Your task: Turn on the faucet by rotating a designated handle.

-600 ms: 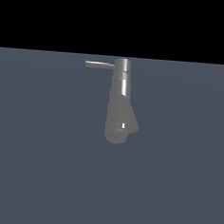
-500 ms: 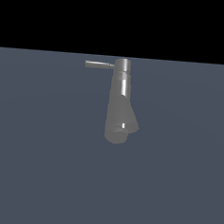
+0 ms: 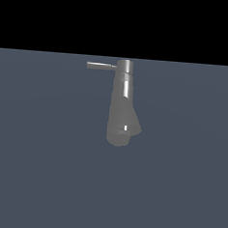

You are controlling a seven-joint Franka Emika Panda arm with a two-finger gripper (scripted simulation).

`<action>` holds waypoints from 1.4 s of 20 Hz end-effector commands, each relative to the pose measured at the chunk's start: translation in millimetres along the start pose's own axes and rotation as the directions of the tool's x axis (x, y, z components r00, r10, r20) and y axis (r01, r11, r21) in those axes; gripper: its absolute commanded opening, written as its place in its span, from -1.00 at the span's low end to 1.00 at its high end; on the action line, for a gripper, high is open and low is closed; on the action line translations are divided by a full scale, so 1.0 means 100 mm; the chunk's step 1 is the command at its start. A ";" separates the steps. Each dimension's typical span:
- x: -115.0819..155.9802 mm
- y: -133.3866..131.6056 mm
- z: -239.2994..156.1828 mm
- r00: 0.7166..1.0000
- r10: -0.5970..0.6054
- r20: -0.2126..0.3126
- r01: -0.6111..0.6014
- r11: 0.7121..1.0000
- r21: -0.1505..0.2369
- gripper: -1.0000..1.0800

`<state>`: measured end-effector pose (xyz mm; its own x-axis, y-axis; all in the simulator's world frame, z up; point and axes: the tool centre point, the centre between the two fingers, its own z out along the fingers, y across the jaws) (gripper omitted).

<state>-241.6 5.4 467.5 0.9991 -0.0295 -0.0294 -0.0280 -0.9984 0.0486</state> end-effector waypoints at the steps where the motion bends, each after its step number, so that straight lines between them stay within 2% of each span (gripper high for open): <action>1: 0.07 -0.01 0.00 1.000 0.030 0.000 -0.030 1.000 -0.006 -1.00; 8: 0.37 -0.05 0.04 0.988 0.157 -0.004 -0.157 0.987 -0.030 -1.00; 14: 0.69 -0.12 0.10 0.958 0.287 -0.015 -0.287 0.957 -0.050 -1.00; 21: 1.08 -0.20 0.22 0.903 0.429 -0.030 -0.430 0.901 -0.063 -1.00; 28: 1.46 -0.30 0.38 0.829 0.558 -0.046 -0.559 0.826 -0.065 -1.00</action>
<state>-104.7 27.7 427.7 0.8327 -0.5520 0.0435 -0.5528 -0.8243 0.1221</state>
